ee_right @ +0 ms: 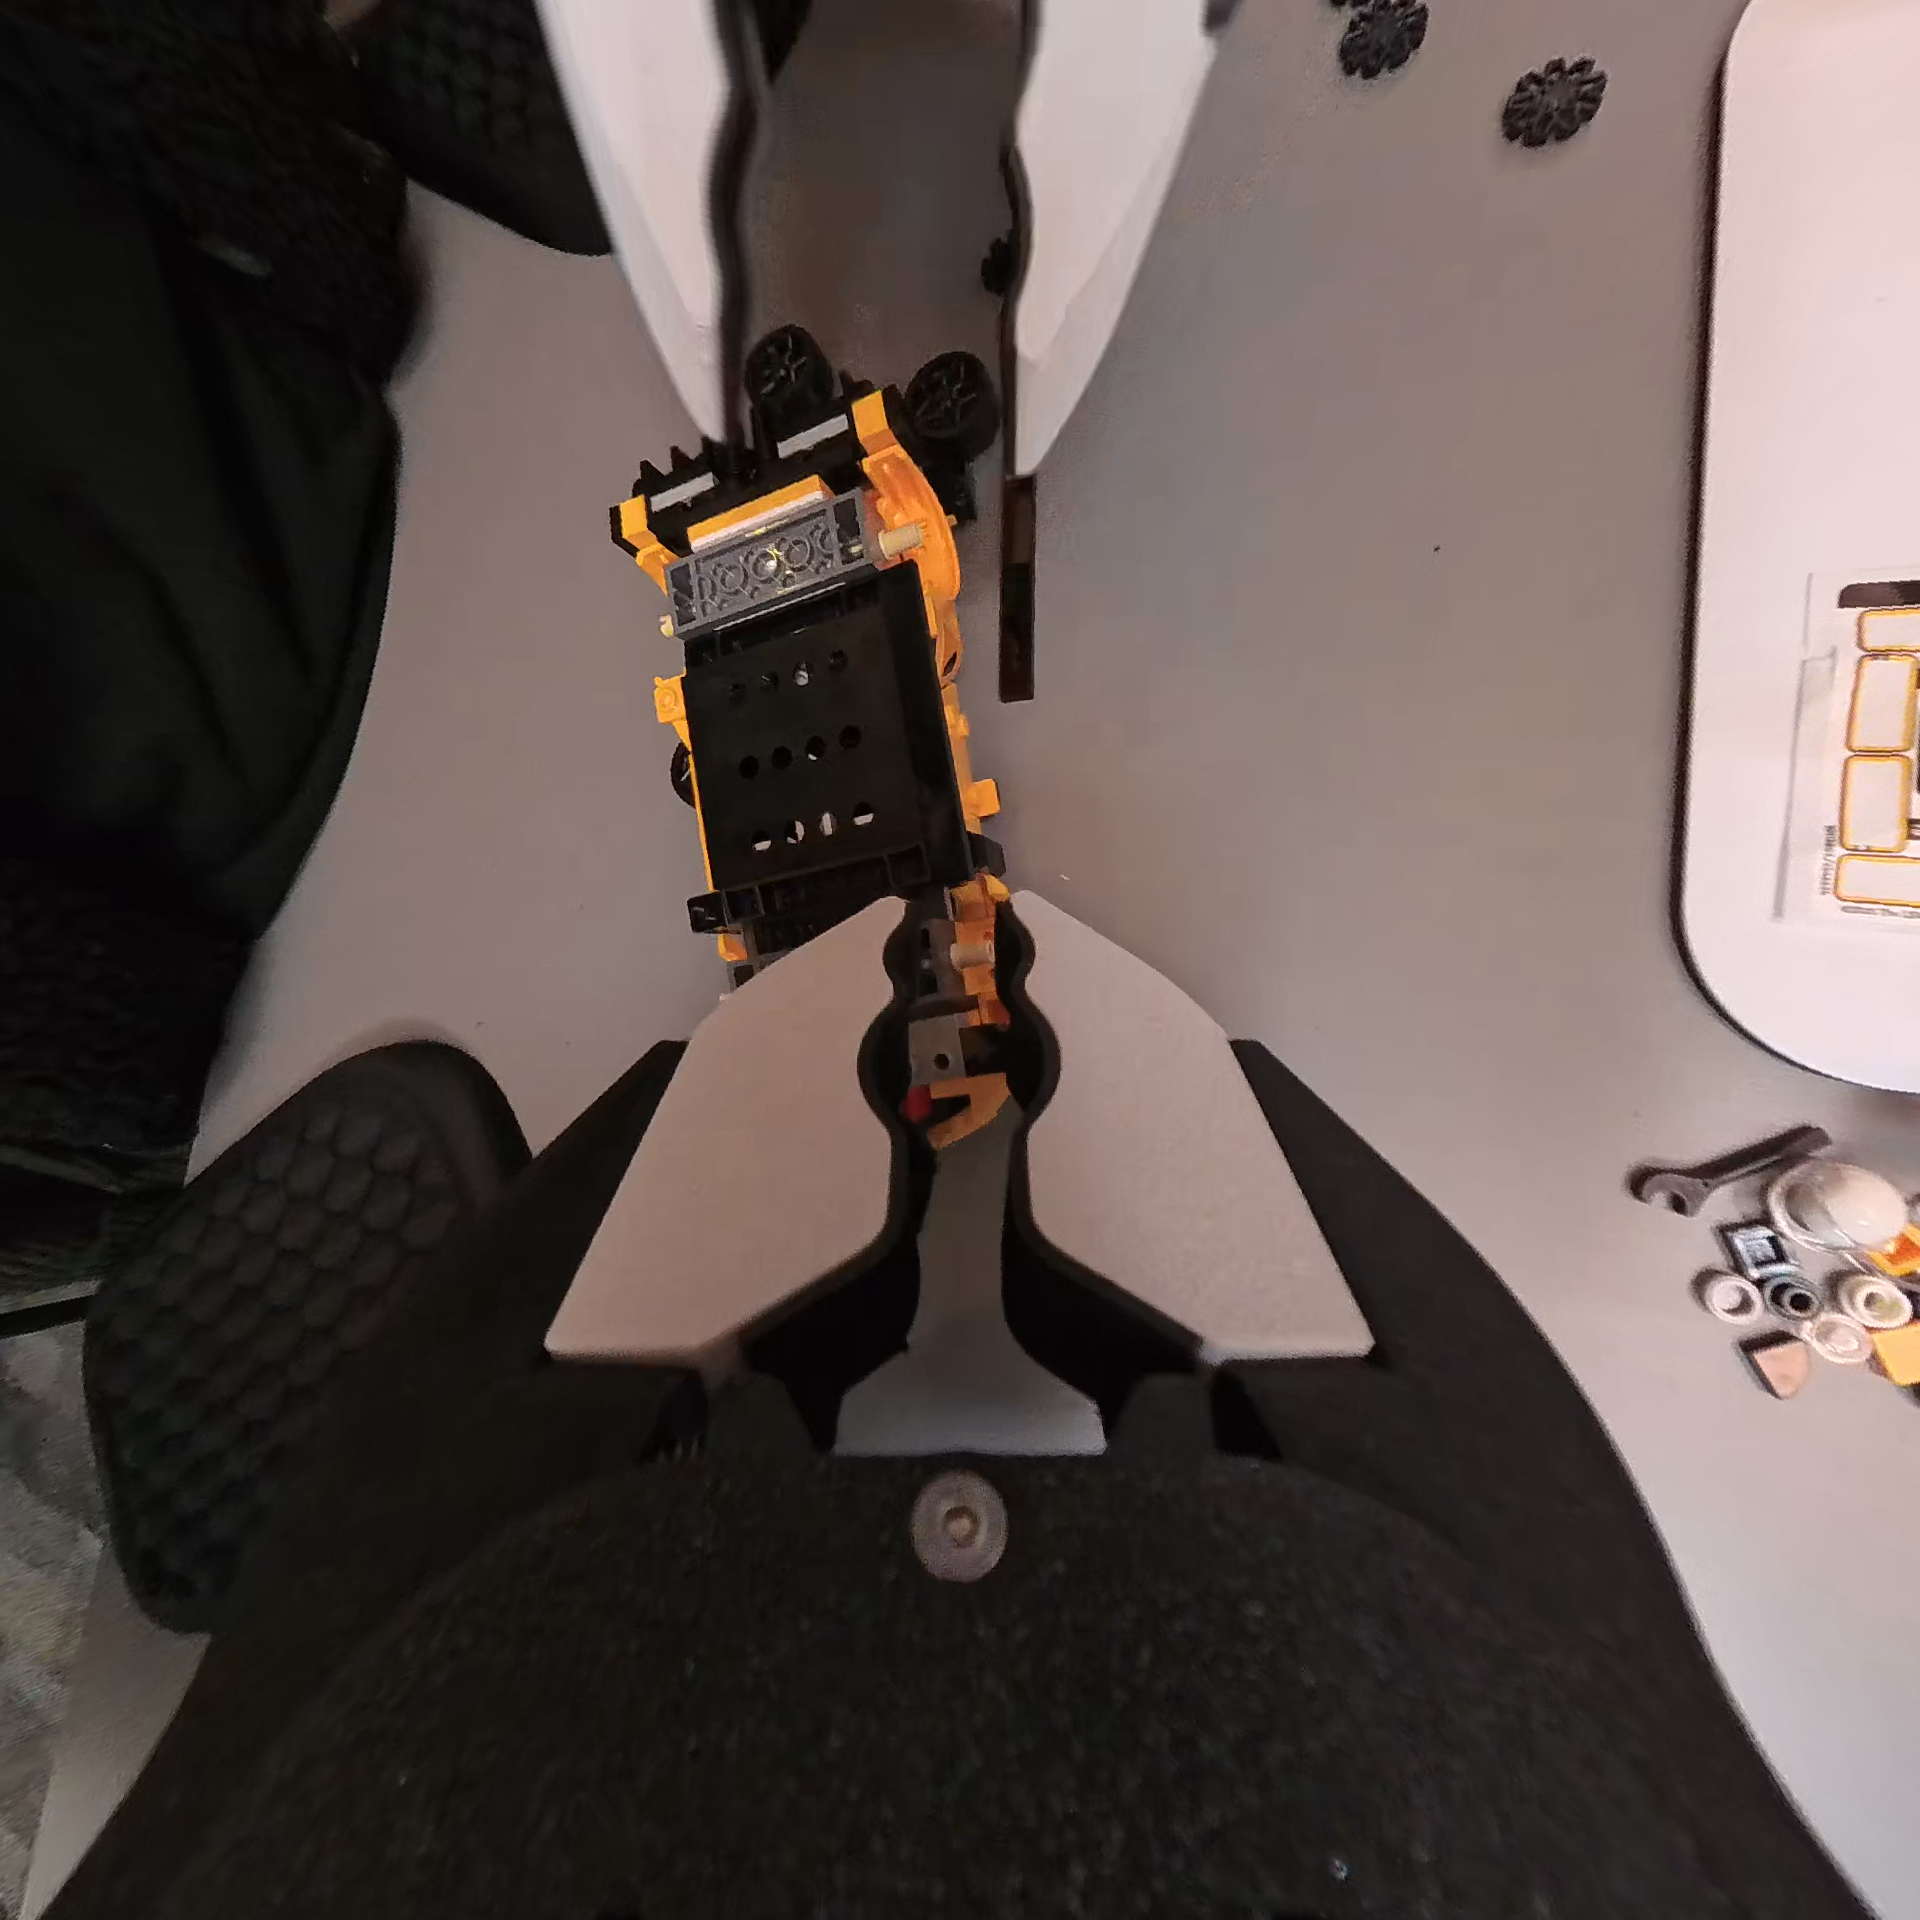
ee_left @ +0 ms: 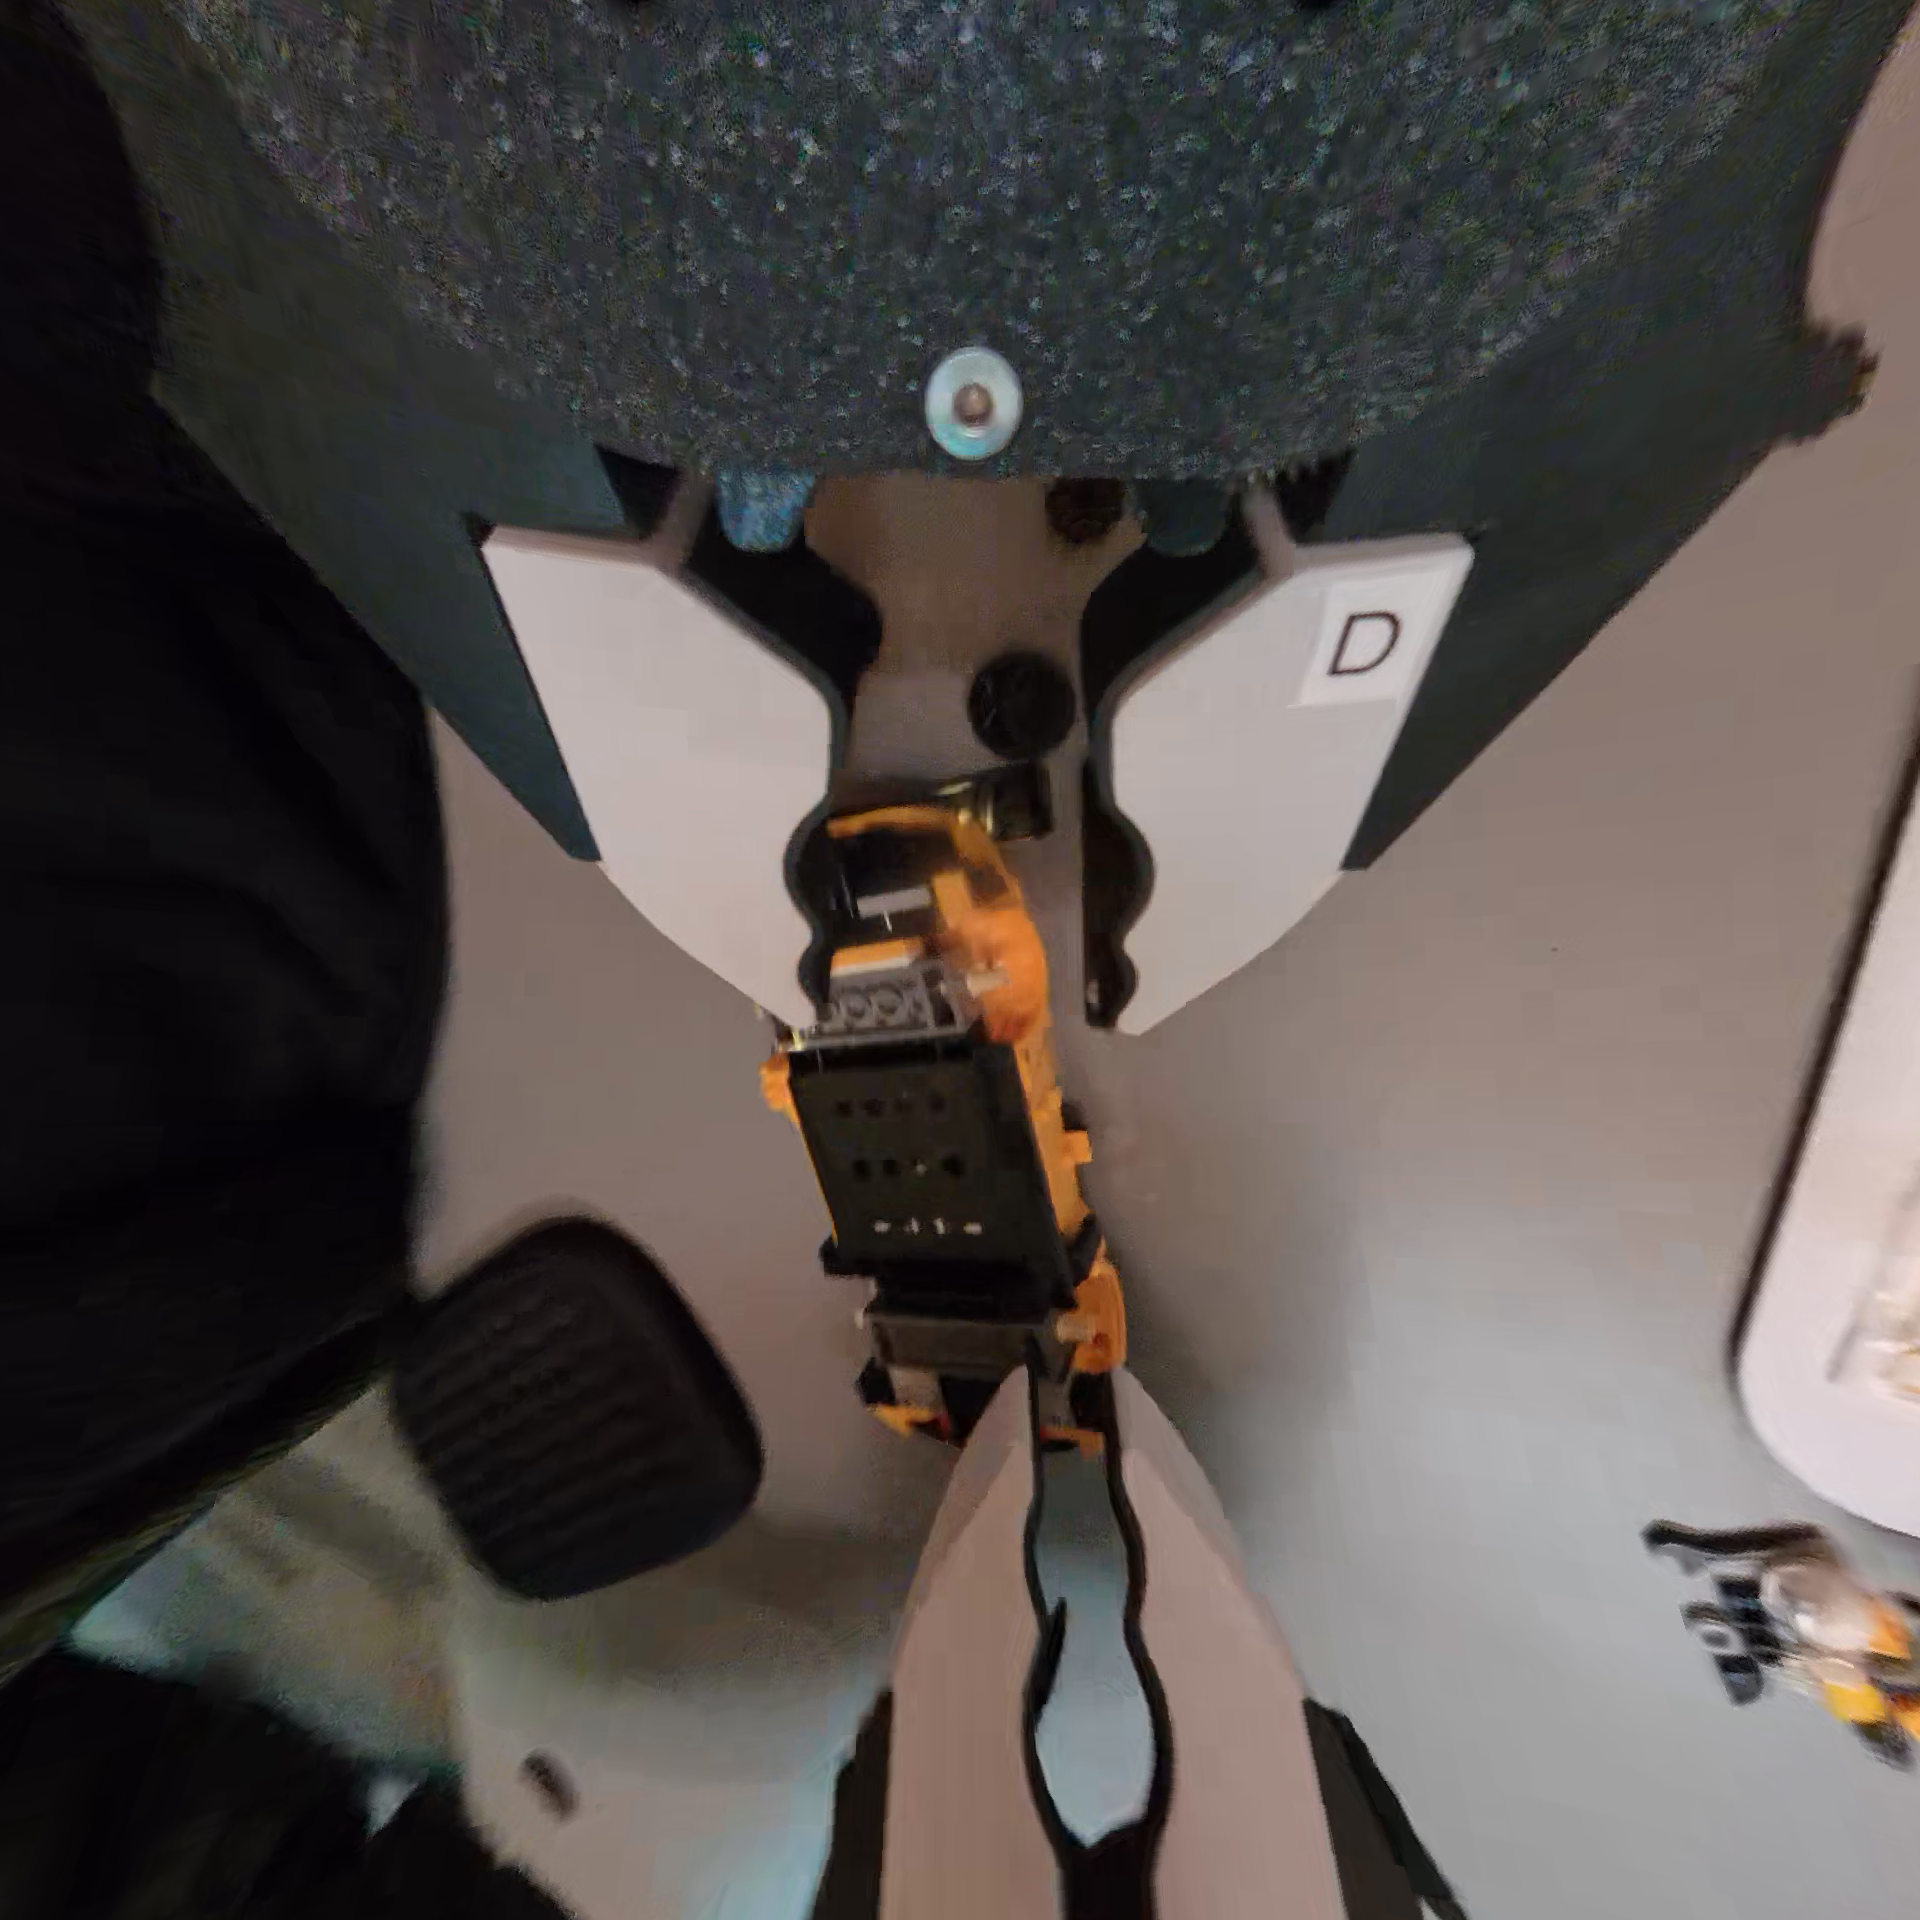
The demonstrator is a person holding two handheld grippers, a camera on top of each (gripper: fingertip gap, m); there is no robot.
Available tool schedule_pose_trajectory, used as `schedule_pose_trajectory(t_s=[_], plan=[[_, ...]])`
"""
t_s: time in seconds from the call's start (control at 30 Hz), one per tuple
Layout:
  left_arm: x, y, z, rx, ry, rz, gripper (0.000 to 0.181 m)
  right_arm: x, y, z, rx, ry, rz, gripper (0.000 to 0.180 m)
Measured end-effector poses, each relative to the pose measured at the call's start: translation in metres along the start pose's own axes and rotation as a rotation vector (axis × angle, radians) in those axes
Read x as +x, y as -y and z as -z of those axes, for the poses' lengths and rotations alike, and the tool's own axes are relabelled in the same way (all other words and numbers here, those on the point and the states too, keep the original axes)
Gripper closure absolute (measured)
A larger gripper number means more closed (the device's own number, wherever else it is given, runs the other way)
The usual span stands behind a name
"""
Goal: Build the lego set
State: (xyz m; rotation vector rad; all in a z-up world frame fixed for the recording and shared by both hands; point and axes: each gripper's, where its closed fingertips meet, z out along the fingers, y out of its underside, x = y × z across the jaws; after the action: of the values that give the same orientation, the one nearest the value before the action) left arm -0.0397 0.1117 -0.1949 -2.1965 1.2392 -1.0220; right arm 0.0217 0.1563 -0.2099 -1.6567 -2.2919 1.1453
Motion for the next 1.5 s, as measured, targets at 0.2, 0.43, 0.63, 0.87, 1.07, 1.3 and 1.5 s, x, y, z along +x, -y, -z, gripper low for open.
schedule_pose_trajectory(t_s=[0.2, 0.43, 0.63, 0.87, 1.07, 1.3, 1.5], plan=[[0.023, -0.039, -0.007, -0.025, 0.287, -0.080, 0.095, 0.003, 0.000, -0.004, -0.015, 0.021, 0.004, 0.166], [0.013, -0.040, -0.034, 0.091, 0.470, -0.090, 0.084, 0.000, -0.002, -0.012, -0.041, 0.072, -0.010, 0.162], [0.010, -0.038, -0.035, 0.072, 0.413, -0.156, 0.097, -0.005, -0.003, -0.008, -0.023, 0.128, -0.053, 0.162], [0.008, -0.036, -0.032, 0.068, 0.389, -0.297, 0.098, -0.008, -0.009, -0.010, -0.028, 0.208, -0.107, 0.163], [0.008, -0.032, -0.031, 0.091, 0.410, -0.383, 0.098, -0.014, -0.008, -0.011, -0.010, 0.256, -0.130, 0.169], [0.011, -0.031, -0.029, 0.098, 0.452, -0.478, 0.098, -0.015, -0.008, -0.007, 0.009, 0.273, -0.145, 0.169], [0.011, -0.031, -0.029, 0.102, 0.453, -0.476, 0.098, -0.020, -0.006, -0.009, 0.022, 0.287, -0.143, 0.170]])
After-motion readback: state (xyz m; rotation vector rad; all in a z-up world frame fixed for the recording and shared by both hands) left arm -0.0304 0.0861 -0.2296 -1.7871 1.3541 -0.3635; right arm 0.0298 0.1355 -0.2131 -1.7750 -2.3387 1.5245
